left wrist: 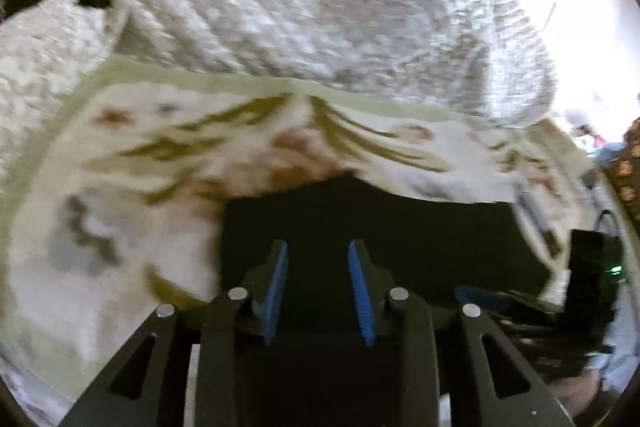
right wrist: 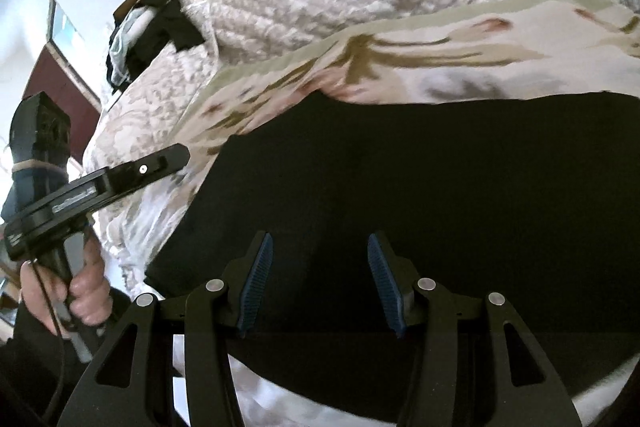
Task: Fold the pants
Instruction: 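Grasp the black pants edge with the left gripper while the right gripper grasps it too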
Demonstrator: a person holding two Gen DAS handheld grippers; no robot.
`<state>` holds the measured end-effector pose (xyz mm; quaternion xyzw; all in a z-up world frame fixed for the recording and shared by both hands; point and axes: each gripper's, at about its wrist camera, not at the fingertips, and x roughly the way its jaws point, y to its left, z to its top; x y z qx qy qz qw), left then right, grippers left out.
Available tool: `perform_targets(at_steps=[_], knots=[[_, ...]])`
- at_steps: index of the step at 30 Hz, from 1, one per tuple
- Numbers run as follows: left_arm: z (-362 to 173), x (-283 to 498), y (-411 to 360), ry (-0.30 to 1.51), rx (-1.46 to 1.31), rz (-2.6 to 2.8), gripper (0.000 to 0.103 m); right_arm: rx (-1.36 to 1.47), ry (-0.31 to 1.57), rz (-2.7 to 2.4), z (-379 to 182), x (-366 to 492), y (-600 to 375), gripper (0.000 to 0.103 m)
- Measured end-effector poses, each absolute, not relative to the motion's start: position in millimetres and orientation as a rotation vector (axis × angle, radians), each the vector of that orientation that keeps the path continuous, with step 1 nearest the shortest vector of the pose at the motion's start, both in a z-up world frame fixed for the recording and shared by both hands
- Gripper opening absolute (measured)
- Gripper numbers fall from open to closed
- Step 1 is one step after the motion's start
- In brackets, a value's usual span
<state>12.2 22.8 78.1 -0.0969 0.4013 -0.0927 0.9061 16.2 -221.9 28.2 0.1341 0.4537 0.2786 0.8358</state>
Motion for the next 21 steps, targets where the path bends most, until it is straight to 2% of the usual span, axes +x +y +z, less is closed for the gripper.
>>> perform_targets(at_steps=[10,11,12,13,14,21], knots=[[50.3,17.5,75.1,0.833,-0.266,-0.077,0.035,0.28,1.012,0.601,15.1,50.5,-187.0,0.048],[48.7,17.9,77.1,0.836,-0.278,-0.072,0.035,0.283,1.012,0.599,15.3,52.7,-186.4,0.045],[46.5,19.3,78.8,0.839,-0.291,-0.069,0.035,0.292,1.014,0.59,14.5,55.6,-186.7,0.032],[45.0,19.5,80.5,0.84,-0.3,-0.068,0.035,0.298,1.018,0.586,13.7,57.2,-187.0,0.01],[44.3,19.8,79.9,0.841,-0.304,-0.069,0.035,0.314,1.027,0.582,11.6,59.9,-188.6,0.006],[44.5,17.7,74.1,0.84,-0.296,-0.097,0.035,0.416,0.977,0.591,23.2,53.1,-209.5,0.005]])
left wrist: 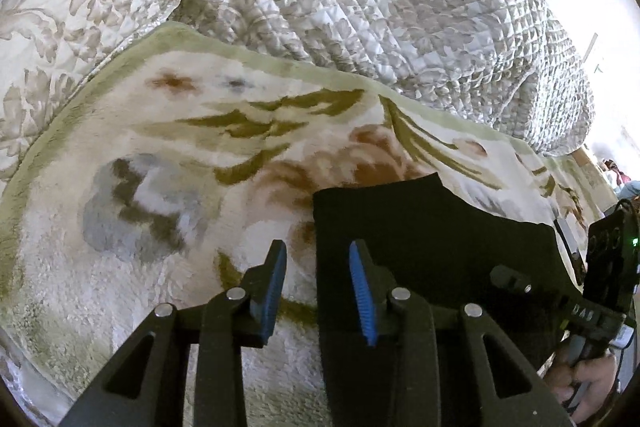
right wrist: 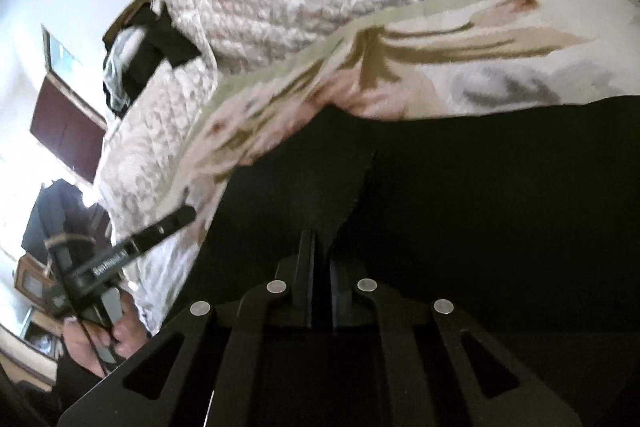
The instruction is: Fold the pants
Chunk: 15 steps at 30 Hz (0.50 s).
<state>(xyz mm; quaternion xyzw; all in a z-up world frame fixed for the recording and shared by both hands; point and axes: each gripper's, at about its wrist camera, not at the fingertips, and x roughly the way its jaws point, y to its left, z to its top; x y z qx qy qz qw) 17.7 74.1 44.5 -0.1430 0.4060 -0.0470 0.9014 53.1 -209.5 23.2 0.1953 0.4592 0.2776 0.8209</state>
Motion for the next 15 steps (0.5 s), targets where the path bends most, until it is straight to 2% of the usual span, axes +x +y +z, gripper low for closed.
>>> perform_targets(at_steps=[6,12,15], knots=[[42.9,16.2,65.9,0.854,-0.29,-0.119,0.035,0.448,1.028,0.51,6.9,60.8,-225.5,0.005],[45.5,11.2,50.0,0.848,-0.251,-0.168,0.035,0.403,0.984,0.504,23.3,59.3,-225.2,0.005],[42.9,7.5,42.3,0.853,-0.23,-0.193,0.035,0.397,1.033,0.488,7.9,63.9,-226.4,0.005]])
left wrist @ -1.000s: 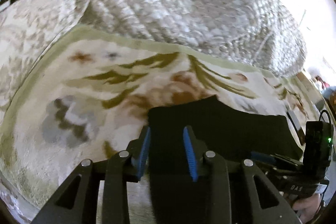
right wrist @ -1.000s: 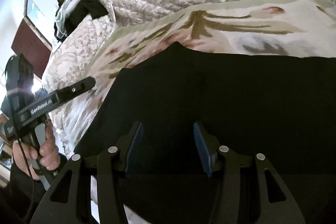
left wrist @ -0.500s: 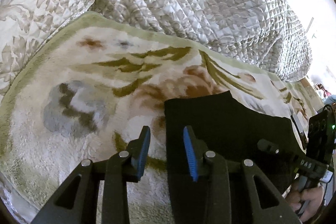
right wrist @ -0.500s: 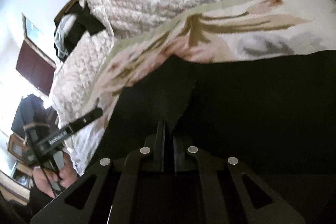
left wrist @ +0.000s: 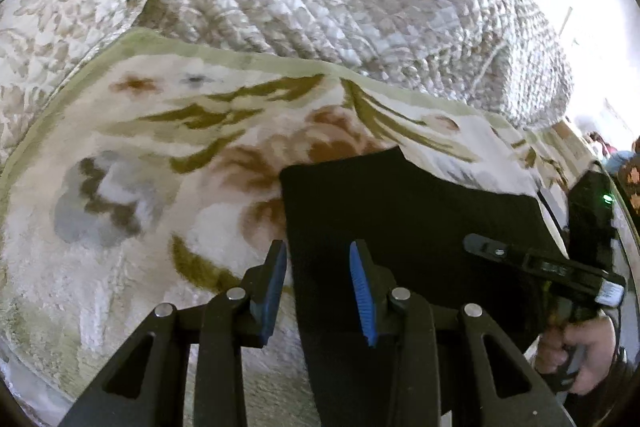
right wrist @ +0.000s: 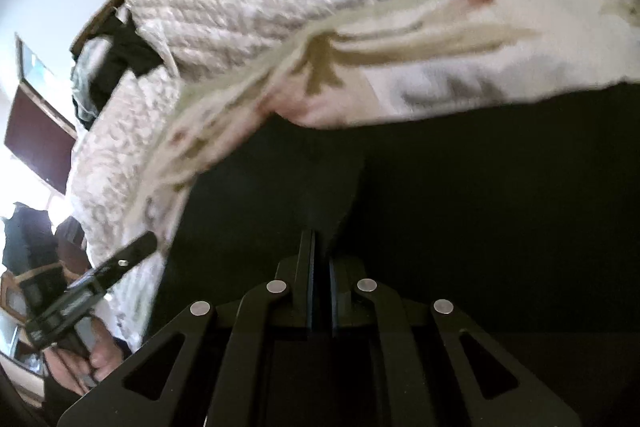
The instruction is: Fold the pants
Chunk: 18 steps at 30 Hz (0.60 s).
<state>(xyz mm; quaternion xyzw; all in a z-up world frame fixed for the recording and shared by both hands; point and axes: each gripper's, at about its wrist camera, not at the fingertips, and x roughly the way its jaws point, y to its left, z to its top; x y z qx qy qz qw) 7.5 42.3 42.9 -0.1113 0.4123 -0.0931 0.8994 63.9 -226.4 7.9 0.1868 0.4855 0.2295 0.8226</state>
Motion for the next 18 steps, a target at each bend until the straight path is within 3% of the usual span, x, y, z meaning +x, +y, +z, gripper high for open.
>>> perform_targets(at_steps=[3,7,12,18], knots=[[44.6,0.4,36.0,0.848,-0.225,-0.219,0.035,0.383,1.014,0.467,17.7,59.9,-231.3,0.007],[48.3,-10.9,27.6,0.825,-0.218,-0.259,0.025,0.356,0.96,0.434,34.3,42.4,-240.0,0.008],[23.6,-19.2,16.4,0.902,-0.194,-0.248,0.023,0.263,1.001,0.511,28.7,13.7,-224.8,0.008],[34.0,-10.0,18.4,0.918,-0.181,-0.226,0.023,0.21,0.982,0.487,36.8,17.6,-224.0,0.008]])
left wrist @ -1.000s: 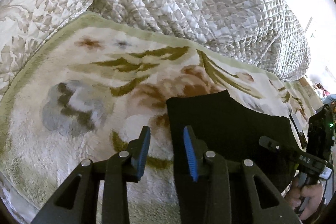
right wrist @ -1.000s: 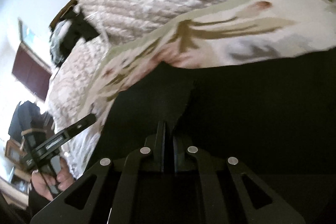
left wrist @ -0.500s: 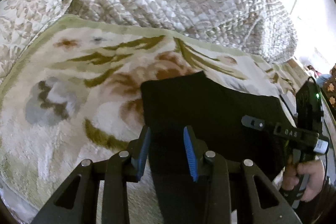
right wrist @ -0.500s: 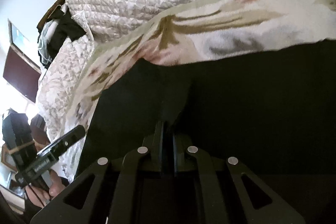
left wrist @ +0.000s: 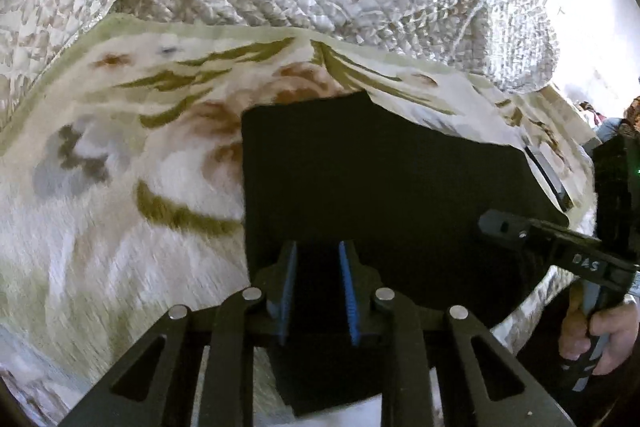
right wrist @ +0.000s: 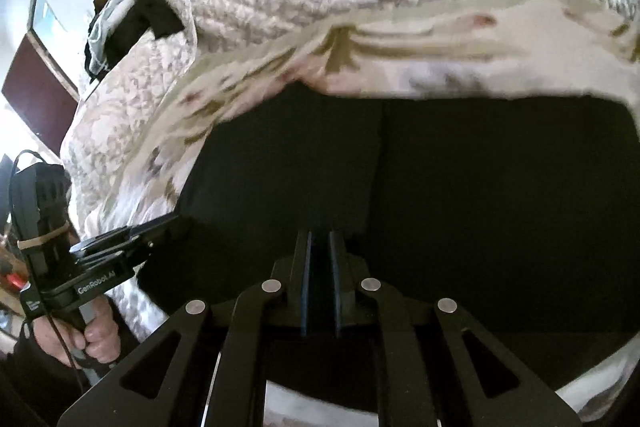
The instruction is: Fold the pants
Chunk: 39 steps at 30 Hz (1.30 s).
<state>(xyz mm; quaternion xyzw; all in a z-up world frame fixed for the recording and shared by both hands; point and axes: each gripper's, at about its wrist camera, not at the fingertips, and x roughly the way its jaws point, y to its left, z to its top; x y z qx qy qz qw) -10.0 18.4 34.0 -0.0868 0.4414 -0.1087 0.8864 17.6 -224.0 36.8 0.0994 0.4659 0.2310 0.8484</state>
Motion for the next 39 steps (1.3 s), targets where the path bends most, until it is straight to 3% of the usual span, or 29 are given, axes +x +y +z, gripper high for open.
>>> perform_targets(at_steps=[7,17,27,31,39], knots=[[53.2,47.9,20.1,0.879,-0.118,-0.167,0.024,0.128,0.947,0.469,52.2,65.2,-206.0,0.008],[24.5,76.8,13.5,0.9,-0.097,-0.144,0.024,0.162,0.998,0.411,15.6,111.4,-204.8,0.008],[22.8,72.5,9.2,0.858,-0.062,-0.127,0.026,0.173,0.966,0.42,17.9,103.1,-208.9,0.008],[27.7,65.0,7.7,0.853,-0.057,-0.111,0.039,0.132,0.922,0.412,29.4,84.8,-210.7,0.008],[35.3,32.5,-0.9,0.853,-0.044,-0.106,0.041,0.065,0.857,0.454,44.1,34.4,-208.5,0.008]])
